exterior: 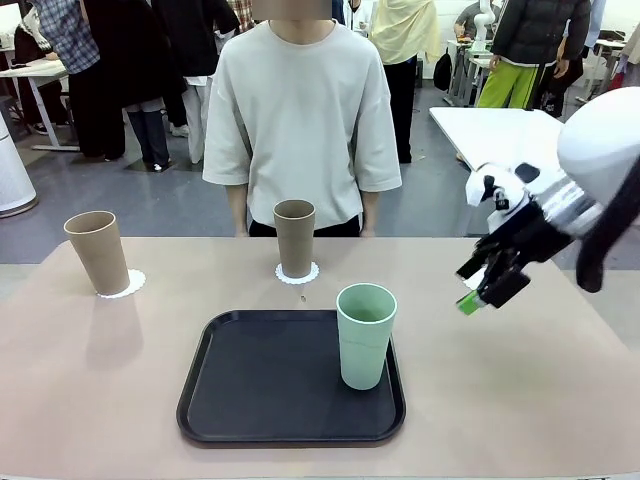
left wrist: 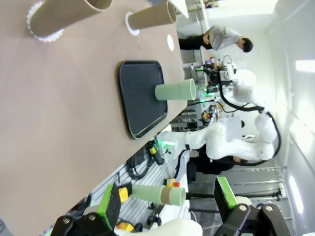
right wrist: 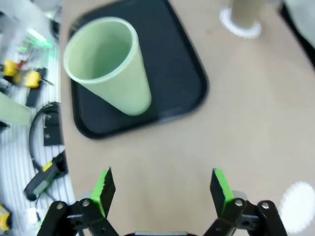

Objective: Place coasters on the table and set cups on them.
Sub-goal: Take one Reusable plastic cup from the Flat Tray and place it on a coaster set by the human.

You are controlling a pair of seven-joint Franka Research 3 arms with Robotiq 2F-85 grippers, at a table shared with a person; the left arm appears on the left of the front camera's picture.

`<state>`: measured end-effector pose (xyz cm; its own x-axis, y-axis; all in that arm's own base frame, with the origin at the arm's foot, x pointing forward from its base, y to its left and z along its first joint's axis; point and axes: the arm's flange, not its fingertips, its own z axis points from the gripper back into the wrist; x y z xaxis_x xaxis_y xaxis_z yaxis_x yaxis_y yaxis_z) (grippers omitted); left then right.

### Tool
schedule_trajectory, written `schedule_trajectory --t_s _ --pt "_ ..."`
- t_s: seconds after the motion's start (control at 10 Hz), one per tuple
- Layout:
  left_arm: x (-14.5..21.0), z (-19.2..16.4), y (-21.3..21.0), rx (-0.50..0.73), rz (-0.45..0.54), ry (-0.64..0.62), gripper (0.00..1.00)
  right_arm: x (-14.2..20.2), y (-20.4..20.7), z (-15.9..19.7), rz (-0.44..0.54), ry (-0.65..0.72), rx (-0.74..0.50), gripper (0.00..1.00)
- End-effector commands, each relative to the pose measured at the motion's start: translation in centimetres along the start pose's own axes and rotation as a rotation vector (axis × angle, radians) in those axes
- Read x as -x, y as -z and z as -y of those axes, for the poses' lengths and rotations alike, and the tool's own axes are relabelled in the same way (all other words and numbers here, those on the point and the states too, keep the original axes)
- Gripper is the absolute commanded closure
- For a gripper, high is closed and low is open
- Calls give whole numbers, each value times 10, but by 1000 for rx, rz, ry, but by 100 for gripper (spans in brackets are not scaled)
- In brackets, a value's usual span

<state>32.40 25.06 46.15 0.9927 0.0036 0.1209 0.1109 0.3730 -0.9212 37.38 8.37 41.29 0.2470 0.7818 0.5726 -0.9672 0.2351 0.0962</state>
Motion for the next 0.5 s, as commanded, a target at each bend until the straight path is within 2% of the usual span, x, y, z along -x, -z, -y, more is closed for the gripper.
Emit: schedule_trajectory --t_s 0.0,0.2,0.3,0.4 --pt "0 4 0 4 8 -16 0 22 27 4 56 -18 -183 0" --pt "0 4 0 4 8 -16 0 25 35 6 95 -80 -214 0" --pt "0 4 0 4 8 -16 0 24 34 4 72 -42 -178 0" --pt "0 4 0 4 8 -16 0 23 36 -4 96 -52 -205 0"
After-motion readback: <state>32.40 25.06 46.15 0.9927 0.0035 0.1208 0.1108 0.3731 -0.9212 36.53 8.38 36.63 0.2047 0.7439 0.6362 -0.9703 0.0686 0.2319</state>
